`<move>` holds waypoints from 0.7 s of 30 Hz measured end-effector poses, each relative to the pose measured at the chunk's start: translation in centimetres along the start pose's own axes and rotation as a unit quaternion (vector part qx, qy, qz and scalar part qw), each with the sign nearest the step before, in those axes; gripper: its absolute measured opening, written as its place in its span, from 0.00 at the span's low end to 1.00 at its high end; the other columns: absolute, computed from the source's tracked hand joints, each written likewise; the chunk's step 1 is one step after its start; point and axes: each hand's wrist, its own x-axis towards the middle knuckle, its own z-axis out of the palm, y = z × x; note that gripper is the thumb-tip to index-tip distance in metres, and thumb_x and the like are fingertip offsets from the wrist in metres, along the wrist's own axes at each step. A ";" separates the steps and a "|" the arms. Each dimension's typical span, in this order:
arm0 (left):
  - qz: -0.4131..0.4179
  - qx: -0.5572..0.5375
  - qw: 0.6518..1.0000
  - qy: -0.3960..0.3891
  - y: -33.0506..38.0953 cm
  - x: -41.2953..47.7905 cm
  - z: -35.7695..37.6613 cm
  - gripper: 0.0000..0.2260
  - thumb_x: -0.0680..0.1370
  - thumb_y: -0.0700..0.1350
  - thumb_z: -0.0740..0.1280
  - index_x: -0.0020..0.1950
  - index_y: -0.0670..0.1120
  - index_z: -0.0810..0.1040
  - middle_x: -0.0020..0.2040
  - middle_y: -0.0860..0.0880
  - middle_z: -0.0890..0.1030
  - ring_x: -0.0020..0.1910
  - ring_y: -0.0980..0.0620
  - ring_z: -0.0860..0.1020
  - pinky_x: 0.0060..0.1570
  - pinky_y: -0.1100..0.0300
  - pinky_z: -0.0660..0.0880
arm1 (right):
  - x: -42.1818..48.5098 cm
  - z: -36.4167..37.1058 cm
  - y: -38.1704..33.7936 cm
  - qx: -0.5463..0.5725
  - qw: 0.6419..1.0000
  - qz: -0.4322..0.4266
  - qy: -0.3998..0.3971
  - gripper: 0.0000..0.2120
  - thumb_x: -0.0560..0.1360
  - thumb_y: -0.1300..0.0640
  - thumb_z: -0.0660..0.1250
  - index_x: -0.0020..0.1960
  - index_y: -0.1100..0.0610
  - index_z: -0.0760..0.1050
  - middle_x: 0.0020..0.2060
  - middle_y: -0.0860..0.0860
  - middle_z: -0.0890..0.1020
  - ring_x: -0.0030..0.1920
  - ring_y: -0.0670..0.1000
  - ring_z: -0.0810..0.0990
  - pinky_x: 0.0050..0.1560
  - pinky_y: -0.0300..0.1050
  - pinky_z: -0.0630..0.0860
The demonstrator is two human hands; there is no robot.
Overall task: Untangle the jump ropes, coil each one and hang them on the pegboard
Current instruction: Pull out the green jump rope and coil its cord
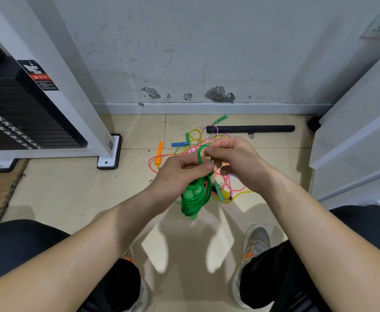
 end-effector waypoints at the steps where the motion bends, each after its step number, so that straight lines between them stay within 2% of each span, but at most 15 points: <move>1: -0.001 0.008 1.000 -0.003 -0.3 0.1 0.0 0.04 0.75 0.44 0.74 0.45 0.43 0.85 0.42 0.43 0.83 0.41 0.51 0.80 0.46 0.58 0.75 | 0.0 0.1 0.2 0.002 1.000 0.000 0.003 0.10 0.78 0.61 0.68 0.39 0.56 0.81 0.36 0.57 0.75 0.32 0.47 0.70 0.29 0.40 0.66; 4: -0.016 0.035 0.999 -0.004 -1.0 0.0 0.2 0.06 0.74 0.43 0.75 0.43 0.40 0.84 0.38 0.43 0.82 0.38 0.51 0.78 0.42 0.58 0.74 | 0.0 0.7 0.5 0.025 0.999 -0.006 0.022 0.10 0.79 0.62 0.66 0.40 0.55 0.81 0.36 0.56 0.74 0.32 0.46 0.70 0.30 0.39 0.67; 7: -0.023 0.026 0.999 -0.021 -1.3 0.2 0.4 0.03 0.74 0.39 0.75 0.46 0.43 0.87 0.44 0.41 0.85 0.43 0.49 0.82 0.51 0.52 0.78 | 0.1 0.7 0.5 0.073 0.995 -0.023 0.059 0.10 0.79 0.64 0.66 0.41 0.56 0.80 0.38 0.55 0.75 0.33 0.45 0.71 0.31 0.38 0.67; 10: -0.018 0.063 0.997 -0.040 -1.2 0.7 0.2 0.05 0.73 0.43 0.76 0.48 0.45 0.87 0.46 0.42 0.86 0.47 0.49 0.84 0.56 0.51 0.78 | 0.0 0.8 0.3 0.036 0.997 -0.053 0.048 0.08 0.79 0.62 0.67 0.42 0.55 0.80 0.40 0.55 0.77 0.35 0.45 0.75 0.33 0.39 0.69; 13: -0.022 0.117 0.991 -0.053 -0.7 1.1 -0.5 0.11 0.71 0.50 0.76 0.47 0.43 0.86 0.45 0.38 0.84 0.44 0.51 0.82 0.51 0.53 0.76 | -0.2 1.3 0.2 0.006 0.998 -0.057 0.014 0.04 0.79 0.62 0.68 0.45 0.59 0.79 0.36 0.53 0.80 0.35 0.48 0.77 0.33 0.38 0.71; 15: -0.008 0.115 0.993 -0.032 0.3 1.1 -1.0 0.13 0.72 0.53 0.73 0.43 0.43 0.85 0.40 0.38 0.82 0.40 0.53 0.78 0.46 0.55 0.71 | -0.2 1.5 0.0 0.007 0.997 -0.070 0.015 0.04 0.79 0.61 0.68 0.47 0.62 0.79 0.34 0.53 0.80 0.36 0.51 0.76 0.34 0.38 0.72; 16: 0.007 0.091 0.996 -0.013 0.8 1.2 -1.3 0.12 0.73 0.52 0.72 0.43 0.43 0.84 0.36 0.43 0.80 0.39 0.54 0.77 0.45 0.57 0.71 | -0.2 1.5 -0.3 0.003 0.997 -0.078 0.025 0.04 0.79 0.61 0.69 0.46 0.62 0.80 0.33 0.52 0.80 0.36 0.50 0.76 0.34 0.37 0.71; 18: 0.055 0.057 0.996 0.027 1.9 1.6 -1.7 0.06 0.76 0.45 0.72 0.47 0.42 0.84 0.35 0.51 0.81 0.36 0.58 0.78 0.44 0.64 0.72 | 0.1 1.4 -0.9 -0.007 0.995 -0.093 0.043 0.04 0.78 0.60 0.70 0.44 0.57 0.82 0.32 0.49 0.81 0.35 0.46 0.76 0.35 0.37 0.71; 21: 0.110 0.077 0.990 0.037 3.7 2.7 -2.8 0.01 0.77 0.37 0.71 0.47 0.42 0.83 0.35 0.51 0.84 0.34 0.58 0.80 0.39 0.66 0.76 | 1.2 1.2 -2.3 -0.007 0.991 -0.119 0.062 0.02 0.76 0.59 0.73 0.45 0.55 0.84 0.35 0.52 0.82 0.38 0.48 0.79 0.39 0.44 0.75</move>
